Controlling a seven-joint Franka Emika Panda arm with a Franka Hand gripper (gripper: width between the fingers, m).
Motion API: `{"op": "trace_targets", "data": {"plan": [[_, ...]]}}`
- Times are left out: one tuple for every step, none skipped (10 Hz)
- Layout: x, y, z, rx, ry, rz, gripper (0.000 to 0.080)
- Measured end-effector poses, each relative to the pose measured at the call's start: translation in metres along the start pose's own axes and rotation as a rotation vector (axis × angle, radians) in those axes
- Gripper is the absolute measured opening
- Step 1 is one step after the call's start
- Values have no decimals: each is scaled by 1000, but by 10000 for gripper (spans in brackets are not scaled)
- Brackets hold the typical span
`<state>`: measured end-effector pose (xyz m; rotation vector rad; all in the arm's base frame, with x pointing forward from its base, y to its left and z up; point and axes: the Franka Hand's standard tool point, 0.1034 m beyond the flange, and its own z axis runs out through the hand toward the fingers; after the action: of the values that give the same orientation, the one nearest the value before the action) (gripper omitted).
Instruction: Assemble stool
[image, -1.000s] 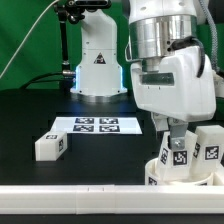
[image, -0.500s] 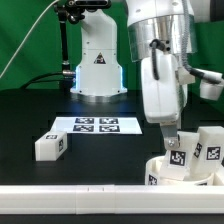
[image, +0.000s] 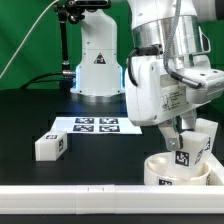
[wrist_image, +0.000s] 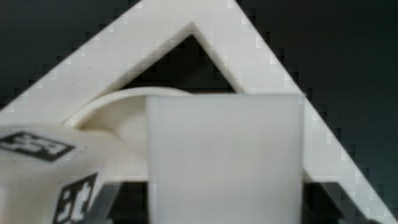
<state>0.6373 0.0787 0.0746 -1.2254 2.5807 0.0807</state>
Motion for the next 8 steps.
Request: {"op": "trace_targets", "data": {"plan": [[-1,1,0,-7,1,-27,403],[-7,2,-3,-24,-4,-76,604],[-12,2,-8,-30,-12,-138,604],[-15,2,-12,-26,-19,-142,638],[-19,1,-17,-19,-27,-173,638],[-19,-1,-20,-13,-31,-260,646],[-18,0,-18,-14,-29,-345,649],[-18,0,-17,-13,-29,-428,649]]}}
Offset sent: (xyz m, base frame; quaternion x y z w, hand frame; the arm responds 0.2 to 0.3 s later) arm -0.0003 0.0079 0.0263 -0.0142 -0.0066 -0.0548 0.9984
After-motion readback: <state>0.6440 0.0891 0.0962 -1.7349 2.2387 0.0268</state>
